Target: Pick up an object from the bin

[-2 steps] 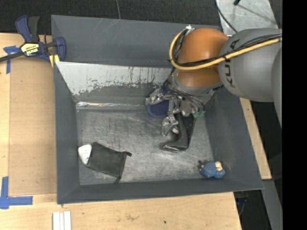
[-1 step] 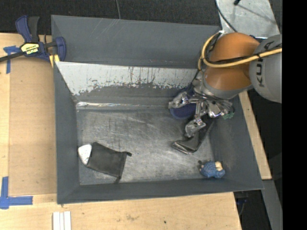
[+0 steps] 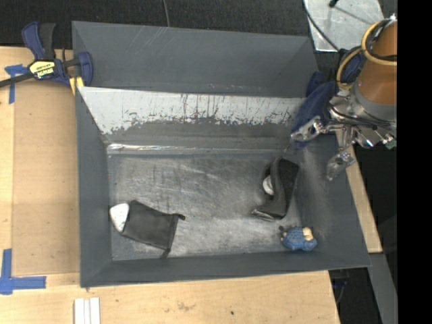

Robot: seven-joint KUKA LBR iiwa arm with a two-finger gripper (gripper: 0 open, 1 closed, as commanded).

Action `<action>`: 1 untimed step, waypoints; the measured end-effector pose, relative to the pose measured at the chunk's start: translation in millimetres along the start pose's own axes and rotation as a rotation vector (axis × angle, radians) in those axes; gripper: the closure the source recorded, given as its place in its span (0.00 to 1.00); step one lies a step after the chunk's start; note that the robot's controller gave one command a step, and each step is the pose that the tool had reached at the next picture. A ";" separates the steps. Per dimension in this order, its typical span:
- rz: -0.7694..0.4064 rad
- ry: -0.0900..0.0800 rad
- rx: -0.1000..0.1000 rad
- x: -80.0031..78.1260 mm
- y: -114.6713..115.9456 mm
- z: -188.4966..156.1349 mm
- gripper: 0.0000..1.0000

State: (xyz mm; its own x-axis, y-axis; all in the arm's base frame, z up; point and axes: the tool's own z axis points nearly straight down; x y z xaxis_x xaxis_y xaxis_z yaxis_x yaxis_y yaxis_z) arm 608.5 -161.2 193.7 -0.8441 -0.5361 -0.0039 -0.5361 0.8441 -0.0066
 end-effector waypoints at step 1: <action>-0.160 0.003 -0.012 -6.2 90.6 61.6 0.00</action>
Offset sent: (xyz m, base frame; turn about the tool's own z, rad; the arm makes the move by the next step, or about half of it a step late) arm -0.0422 0.0763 -0.0604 -0.1563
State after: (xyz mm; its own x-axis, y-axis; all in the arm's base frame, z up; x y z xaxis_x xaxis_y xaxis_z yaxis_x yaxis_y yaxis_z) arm 565.6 -81.6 131.6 -0.7480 -0.6637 -0.0006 -0.6637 0.7480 0.0054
